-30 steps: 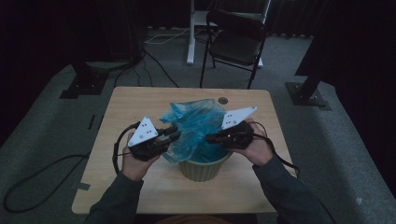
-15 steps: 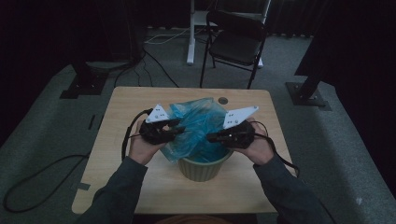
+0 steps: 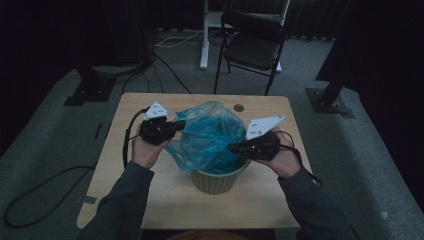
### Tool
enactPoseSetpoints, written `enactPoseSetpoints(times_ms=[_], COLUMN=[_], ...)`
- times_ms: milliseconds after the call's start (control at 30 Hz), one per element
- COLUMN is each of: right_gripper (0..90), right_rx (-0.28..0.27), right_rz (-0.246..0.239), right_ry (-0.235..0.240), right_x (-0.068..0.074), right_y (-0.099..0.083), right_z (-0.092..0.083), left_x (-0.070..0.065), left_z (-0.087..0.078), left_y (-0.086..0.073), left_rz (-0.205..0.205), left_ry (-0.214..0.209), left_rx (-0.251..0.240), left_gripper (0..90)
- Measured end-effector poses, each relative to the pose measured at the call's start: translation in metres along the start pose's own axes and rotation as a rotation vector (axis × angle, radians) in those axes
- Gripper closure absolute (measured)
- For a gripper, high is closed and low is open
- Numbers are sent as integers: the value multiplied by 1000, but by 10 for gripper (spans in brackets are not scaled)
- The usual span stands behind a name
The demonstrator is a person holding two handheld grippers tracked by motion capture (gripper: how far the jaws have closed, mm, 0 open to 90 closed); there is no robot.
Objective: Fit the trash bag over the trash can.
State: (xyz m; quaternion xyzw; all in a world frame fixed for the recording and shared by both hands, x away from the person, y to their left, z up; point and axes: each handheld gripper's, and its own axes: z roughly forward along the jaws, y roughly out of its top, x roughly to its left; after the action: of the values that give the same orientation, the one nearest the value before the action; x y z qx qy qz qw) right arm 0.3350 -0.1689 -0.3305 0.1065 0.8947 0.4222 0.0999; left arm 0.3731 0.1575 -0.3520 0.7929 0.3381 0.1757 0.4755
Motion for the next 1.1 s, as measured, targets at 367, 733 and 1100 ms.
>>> enactPoseSetpoints(times_ms=[367,733,1100], right_gripper=[899,899,900], right_rx=[17,-2,2], right_rz=[52,124,155], right_ry=[-52,-98,-107], right_x=[-11,-25,-30], right_y=[-24,-49,-59], right_z=[-18,-38,-43], left_x=[20,35,43], left_z=[-5,-4,-7], left_y=[-1,-1,-7], left_rz=[-43,-80,-106], left_ry=[53,96,116], left_rx=[-16,-19,-25], left_gripper=[896,896,896])
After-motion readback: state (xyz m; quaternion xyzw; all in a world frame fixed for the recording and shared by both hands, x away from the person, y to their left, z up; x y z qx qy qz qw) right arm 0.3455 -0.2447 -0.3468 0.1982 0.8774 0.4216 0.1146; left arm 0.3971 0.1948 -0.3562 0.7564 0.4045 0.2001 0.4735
